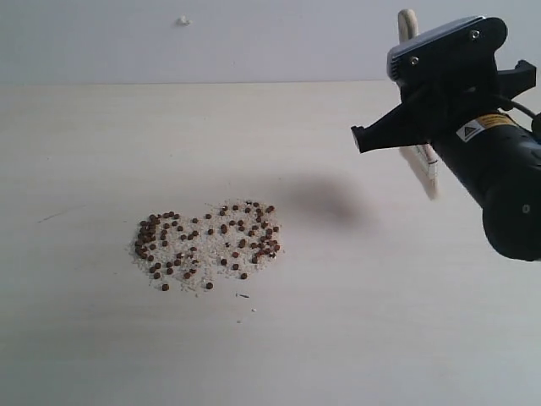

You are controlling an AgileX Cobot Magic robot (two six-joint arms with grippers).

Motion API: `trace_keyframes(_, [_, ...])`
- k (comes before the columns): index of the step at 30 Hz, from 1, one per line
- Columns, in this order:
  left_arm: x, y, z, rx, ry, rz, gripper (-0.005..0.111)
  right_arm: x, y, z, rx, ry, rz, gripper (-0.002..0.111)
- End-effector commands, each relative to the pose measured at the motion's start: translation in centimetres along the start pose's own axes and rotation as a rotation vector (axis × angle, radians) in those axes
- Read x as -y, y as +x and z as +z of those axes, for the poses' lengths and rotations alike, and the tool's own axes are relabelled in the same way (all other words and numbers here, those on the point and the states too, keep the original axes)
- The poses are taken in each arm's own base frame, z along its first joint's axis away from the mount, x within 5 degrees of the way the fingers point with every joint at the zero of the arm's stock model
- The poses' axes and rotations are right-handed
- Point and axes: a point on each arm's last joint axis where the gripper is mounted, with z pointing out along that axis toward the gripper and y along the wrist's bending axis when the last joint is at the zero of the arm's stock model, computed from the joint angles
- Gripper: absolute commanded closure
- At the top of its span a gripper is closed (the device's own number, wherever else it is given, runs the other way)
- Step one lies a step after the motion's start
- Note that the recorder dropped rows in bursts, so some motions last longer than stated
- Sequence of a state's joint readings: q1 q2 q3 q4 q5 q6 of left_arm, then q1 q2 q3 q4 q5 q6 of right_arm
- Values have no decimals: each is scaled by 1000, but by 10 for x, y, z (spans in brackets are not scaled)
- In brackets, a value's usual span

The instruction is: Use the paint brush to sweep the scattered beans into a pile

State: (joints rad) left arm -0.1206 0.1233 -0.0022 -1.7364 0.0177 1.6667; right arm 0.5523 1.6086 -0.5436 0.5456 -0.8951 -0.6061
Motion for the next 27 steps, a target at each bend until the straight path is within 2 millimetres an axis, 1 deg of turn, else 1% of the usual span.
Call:
trace_keyframes(1, [0,0,0,4,1,4,107,-16,8,-3,-23,30,4,108])
trace_keyframes(4, [0,0,0,4,1,4,107,-30,18,-2,-64,19,16,108])
trace_keyframes(5, [0,0,0,4,1,4,107,-38,24,0,-89,8,7,108])
trace_keyframes(9, [1,0,0,2,17,5,107,-52,33,4,-129,-9,34,108])
trace_keyframes(10, [3,1,0,1,39,6,107,-62,35,5,-145,-42,45,108])
trace_keyframes(14, [3,1,-1,1,49,6,107,-93,29,12,-152,-104,67,108])
trace_keyframes(18, [3,1,-1,1,49,6,107,-120,22,30,-229,-183,125,108])
trace_keyframes(21, [3,1,-1,1,49,6,107,-132,20,40,-255,-216,143,108])
trace_keyframes(23, [3,1,-1,1,49,6,107,-138,20,44,-281,-235,157,108])
trace_keyframes(27, [3,1,-1,1,49,6,107,-148,17,49,-308,-260,237,108])
